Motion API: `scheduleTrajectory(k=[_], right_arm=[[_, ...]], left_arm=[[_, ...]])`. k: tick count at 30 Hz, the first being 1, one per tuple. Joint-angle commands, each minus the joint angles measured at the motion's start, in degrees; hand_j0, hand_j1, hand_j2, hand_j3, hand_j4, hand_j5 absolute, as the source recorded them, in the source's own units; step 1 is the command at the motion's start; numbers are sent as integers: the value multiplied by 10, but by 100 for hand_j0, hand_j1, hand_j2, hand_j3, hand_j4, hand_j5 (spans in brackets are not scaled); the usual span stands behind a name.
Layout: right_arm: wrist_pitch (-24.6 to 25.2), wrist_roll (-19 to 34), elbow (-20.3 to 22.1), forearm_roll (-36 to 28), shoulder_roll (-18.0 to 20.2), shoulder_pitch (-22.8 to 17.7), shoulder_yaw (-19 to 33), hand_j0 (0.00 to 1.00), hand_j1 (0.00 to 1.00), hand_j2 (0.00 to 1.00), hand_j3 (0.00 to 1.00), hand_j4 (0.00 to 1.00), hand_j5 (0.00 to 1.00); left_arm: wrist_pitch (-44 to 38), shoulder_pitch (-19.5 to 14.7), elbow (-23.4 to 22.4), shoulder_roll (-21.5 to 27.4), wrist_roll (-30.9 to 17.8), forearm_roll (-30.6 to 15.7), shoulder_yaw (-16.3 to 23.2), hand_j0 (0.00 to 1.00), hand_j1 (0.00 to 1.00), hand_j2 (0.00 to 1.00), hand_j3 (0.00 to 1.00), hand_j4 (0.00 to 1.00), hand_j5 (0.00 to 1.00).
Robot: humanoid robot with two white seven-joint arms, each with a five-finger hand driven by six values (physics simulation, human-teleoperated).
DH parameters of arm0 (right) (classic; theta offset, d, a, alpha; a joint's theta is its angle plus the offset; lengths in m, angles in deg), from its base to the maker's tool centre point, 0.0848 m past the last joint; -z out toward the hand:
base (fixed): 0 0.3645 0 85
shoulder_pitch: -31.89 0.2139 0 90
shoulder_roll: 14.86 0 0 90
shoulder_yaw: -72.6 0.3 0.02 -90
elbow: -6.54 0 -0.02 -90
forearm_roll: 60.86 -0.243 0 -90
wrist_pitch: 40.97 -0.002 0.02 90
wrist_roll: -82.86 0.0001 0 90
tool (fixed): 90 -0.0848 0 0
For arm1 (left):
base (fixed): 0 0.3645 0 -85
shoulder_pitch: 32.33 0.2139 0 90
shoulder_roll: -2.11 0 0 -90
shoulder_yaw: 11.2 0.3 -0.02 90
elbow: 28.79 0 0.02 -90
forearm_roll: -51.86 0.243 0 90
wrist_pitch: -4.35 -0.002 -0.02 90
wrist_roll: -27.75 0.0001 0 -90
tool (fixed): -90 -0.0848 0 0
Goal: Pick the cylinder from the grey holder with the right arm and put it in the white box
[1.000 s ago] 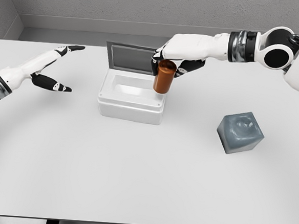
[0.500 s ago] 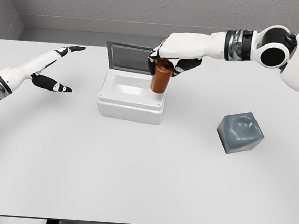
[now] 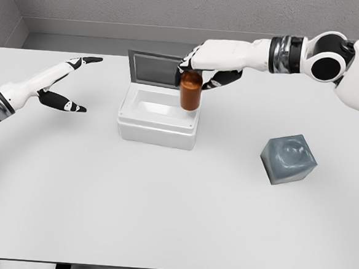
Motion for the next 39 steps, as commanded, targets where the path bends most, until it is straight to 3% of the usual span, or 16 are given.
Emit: scheduleTrajectory(k=[1,6,10,14,17,22,24,28,30,34,39], right_arm=[[1,-1,-4,-4,0,0,1,74,74,74,74,74,74],[1,0,-4,-4,-3,-1,0,87,87,87,87,87,87],[1,-2,-4,-4,-2,-1,1,90,90,90,90,90,90],[1,-4,19,-5,7,3,89,96,96,96,96,96,96],[1,-5,90,-14,59,7,100,98,98,98,98,98,98],[1,-6,145,-19,112,1,100,100,100,100,100,100,100],[1,-26,168,-31,171,-1,95,100,100,100,100,100,100],[1,-49,169,-38,239,-2,58,100,100,100,100,100,100],[1,-53,169,-38,265,-10,34,100,100,100,100,100,100],[1,-52,167,-36,277,-14,-9,100,100,100,100,100,100],[1,-51,167,-33,286,-23,-15,100,100,100,100,100,100]], left_arm=[[-1,0,0,1,0,-4,0,100,100,100,100,100,100],[-1,0,0,1,0,-4,-1,100,100,100,100,100,100],[-1,0,0,1,0,-4,-1,100,100,100,100,100,100],[-1,0,0,1,1,-4,-1,100,100,100,100,100,100],[-1,0,-1,1,2,-2,0,100,100,100,100,100,100],[-1,-7,-1,-2,2,-1,-1,100,100,100,100,100,100],[-1,-11,-2,-3,2,1,0,100,100,100,100,100,100],[-1,-30,-9,-20,-3,15,5,100,100,100,100,100,100],[-1,-47,-30,-36,-32,14,1,100,100,100,100,100,100],[-1,-72,-88,-65,-33,14,3,100,100,100,100,100,100],[-1,-89,-118,-69,-39,13,1,100,100,100,100,100,100]])
